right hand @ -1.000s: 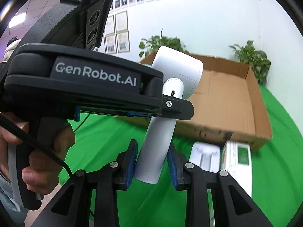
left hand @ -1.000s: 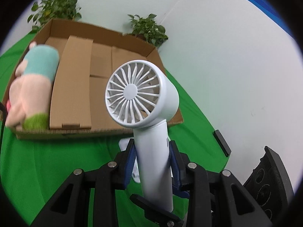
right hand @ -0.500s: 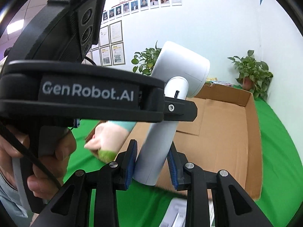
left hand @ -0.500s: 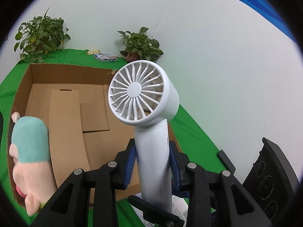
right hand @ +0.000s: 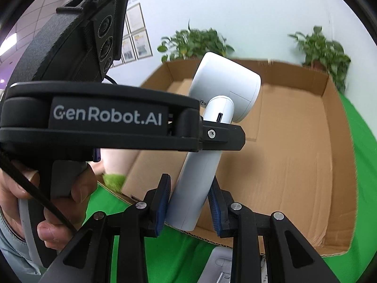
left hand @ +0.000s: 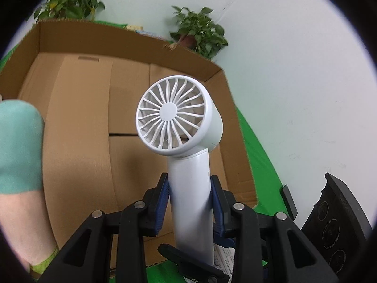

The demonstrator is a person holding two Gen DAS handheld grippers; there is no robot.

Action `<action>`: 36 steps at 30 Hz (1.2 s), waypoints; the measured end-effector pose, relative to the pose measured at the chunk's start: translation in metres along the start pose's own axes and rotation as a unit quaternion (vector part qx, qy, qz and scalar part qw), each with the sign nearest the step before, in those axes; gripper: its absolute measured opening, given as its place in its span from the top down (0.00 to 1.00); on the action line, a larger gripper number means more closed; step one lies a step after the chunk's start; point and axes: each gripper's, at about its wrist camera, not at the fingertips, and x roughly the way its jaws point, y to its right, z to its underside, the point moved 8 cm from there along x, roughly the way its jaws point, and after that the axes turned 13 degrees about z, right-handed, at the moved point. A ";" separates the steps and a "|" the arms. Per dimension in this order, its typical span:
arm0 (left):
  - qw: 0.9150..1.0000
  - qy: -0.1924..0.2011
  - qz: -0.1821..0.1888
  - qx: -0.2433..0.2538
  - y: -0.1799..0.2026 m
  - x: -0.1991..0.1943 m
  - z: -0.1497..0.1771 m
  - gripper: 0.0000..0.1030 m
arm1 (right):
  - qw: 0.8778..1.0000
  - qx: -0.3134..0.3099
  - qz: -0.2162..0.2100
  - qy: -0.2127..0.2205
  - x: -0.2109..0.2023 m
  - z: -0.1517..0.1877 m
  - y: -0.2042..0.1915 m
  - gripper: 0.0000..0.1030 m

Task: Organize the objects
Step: 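Lift the hair dryer and carry it over the open box, then lower the hair dryer into the box and open the right gripper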

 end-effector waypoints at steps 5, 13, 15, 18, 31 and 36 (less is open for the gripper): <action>0.999 -0.024 -0.024 -0.027 -0.020 0.020 0.010 0.69 | 0.999 0.016 -0.017 -0.041 0.029 0.014 0.006 0.72; 0.996 -0.038 -0.065 -0.039 -0.039 0.035 0.016 0.68 | 0.996 0.040 -0.043 -0.069 0.069 0.022 0.022 0.74; 0.996 -0.043 -0.072 -0.038 -0.041 0.035 0.016 0.68 | 0.996 0.041 -0.039 -0.071 0.071 0.020 0.024 0.76; 0.995 -0.047 -0.073 -0.037 -0.041 0.032 0.017 0.68 | 0.996 0.043 -0.035 -0.076 0.075 0.021 0.023 0.77; 0.997 0.000 -0.082 -0.006 -0.041 -0.035 0.024 0.67 | 0.993 0.040 0.042 -0.106 0.096 0.020 0.023 0.77; 0.996 0.022 -0.086 0.002 -0.044 -0.063 0.032 0.67 | 0.993 0.035 0.031 -0.107 0.095 0.012 0.008 0.66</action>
